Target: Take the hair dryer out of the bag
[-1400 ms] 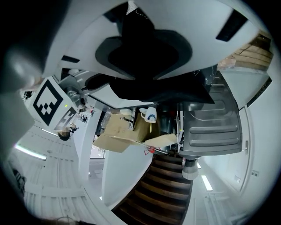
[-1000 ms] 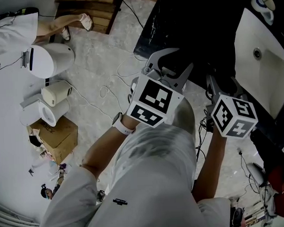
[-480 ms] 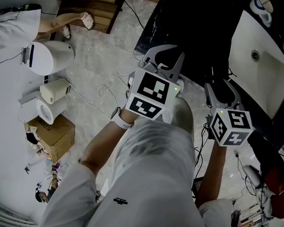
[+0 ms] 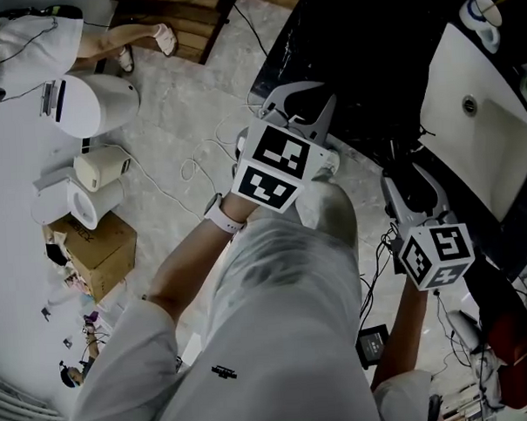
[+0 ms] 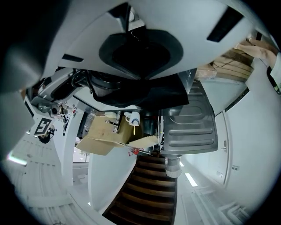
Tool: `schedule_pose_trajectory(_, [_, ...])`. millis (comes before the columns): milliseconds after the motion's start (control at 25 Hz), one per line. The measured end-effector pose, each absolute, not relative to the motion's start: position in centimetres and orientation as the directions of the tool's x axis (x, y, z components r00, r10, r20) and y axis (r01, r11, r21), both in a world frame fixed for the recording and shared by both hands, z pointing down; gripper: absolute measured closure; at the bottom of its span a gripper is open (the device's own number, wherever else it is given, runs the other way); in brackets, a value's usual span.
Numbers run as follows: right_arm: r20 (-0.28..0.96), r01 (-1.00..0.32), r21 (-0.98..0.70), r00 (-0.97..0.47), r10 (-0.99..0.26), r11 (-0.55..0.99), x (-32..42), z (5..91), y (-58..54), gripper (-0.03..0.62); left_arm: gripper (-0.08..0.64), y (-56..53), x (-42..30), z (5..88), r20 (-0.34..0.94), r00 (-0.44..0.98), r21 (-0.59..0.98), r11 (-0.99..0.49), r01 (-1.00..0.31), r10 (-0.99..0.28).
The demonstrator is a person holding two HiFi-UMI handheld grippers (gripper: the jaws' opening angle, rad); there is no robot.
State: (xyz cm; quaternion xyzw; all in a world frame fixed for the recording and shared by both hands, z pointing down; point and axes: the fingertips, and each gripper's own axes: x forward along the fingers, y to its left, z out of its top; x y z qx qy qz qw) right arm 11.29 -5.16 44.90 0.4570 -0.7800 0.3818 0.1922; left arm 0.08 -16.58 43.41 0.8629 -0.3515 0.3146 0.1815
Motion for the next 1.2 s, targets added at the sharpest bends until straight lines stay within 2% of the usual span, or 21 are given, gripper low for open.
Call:
schedule_pose_trajectory(200, [0.628,-0.834,-0.456,-0.549,-0.552,0.311,11.2,43.6,-3.5,0.399,0.529,-16.1,0.2,43.4,0.666,0.586,0.162,-0.677,-0.718,-0.462])
schedule_pose_trajectory(560, [0.59,-0.814,-0.483,-0.576,-0.566,0.324,11.9,40.1,-1.1,0.399,0.52,-14.6,0.5,42.1,0.652,0.593,0.19,-0.655,-0.731,-0.473])
schedule_pose_trajectory(1200, [0.457,-0.842,-0.467,-0.493,-0.741,0.272,13.7,33.0,-2.1,0.399,0.5,-11.2,-0.2,35.7,0.56,0.624,0.245,-0.611,-0.753,-0.545])
